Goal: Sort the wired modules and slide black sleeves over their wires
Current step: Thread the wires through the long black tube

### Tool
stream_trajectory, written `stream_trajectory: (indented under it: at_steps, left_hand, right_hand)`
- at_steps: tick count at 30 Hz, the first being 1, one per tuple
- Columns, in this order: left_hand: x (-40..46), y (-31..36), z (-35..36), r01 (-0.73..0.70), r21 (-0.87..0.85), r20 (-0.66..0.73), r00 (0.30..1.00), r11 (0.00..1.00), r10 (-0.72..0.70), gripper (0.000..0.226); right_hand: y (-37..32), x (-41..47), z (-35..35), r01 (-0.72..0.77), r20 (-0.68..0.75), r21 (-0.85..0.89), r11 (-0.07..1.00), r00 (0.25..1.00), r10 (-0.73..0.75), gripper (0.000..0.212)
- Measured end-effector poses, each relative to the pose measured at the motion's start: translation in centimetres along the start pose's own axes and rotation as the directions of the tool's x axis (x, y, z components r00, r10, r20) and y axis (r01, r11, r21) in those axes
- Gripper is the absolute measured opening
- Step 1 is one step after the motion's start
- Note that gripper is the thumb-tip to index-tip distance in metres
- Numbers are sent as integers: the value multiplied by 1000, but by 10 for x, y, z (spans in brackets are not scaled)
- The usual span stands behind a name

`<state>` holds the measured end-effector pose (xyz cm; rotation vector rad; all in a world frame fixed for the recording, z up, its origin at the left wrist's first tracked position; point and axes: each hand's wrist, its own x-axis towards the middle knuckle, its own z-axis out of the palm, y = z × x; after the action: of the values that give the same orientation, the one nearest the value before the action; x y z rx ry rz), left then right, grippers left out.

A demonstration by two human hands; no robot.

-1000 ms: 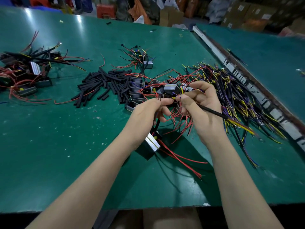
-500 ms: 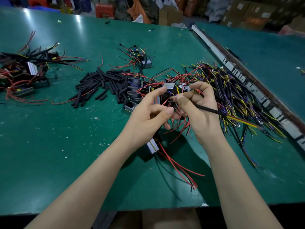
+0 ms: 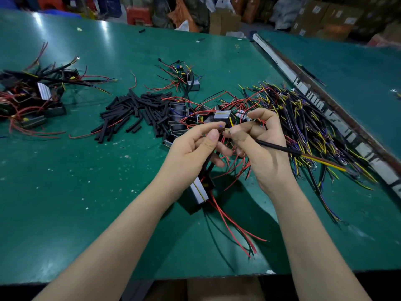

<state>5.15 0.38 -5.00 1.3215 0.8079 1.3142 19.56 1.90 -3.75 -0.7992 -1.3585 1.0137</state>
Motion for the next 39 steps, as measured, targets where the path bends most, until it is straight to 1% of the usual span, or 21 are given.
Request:
stream_trajectory:
  at_steps: [4, 10, 15, 21, 26, 28, 31, 34, 36, 38, 39]
  left_hand:
    - [1, 1, 0, 33, -53, -10, 999, 998, -33, 15]
    - [1, 4, 0, 52, -82, 17, 999, 995, -51, 20]
    - [2, 3, -1, 60, -105, -53, 996, 993, -66, 12]
    - [1, 5, -1, 61, -105, -96, 993, 993, -71, 14]
    - [3, 2, -2, 56, -76, -205, 976, 996, -70, 11]
    - [3, 1, -2, 43, -35, -236, 970, 998, -50, 10]
    - [2, -1, -2, 31, 114, -257, 966, 993, -1, 13]
    - [3, -5, -4, 69, 267, -243, 970, 961, -2, 18]
    - [3, -5, -6, 94, 328, -201, 979, 940, -28, 14]
    - [3, -3, -8, 103, 375, -117, 991, 921, -63, 6]
    - [3, -2, -10, 93, 400, -65, 995, 912, -73, 7]
  right_hand:
    - [2, 1, 1, 25, 20, -6, 1000, 999, -25, 30]
    - [4, 0, 1, 10, 36, -18, 1000, 999, -9, 29]
    - [2, 0, 2, 24, 44, -12, 1000, 999, -23, 30]
    - [0, -1, 3, 38, 25, -36, 999, 999, -37, 30]
    - [1, -3, 9, 119, 10, -128, 985, 993, -119, 35]
    - [3, -3, 11, 155, -2, -183, 971, 987, -158, 37]
    - [7, -4, 11, 210, -1, -279, 937, 976, -219, 42]
    - [11, -6, 11, 241, 32, -375, 895, 969, -247, 45]
    - [10, -8, 9, 247, 58, -418, 874, 968, -246, 45]
    - [8, -9, 8, 250, 89, -430, 867, 968, -235, 42]
    - [7, -9, 8, 242, 102, -417, 876, 970, -220, 43]
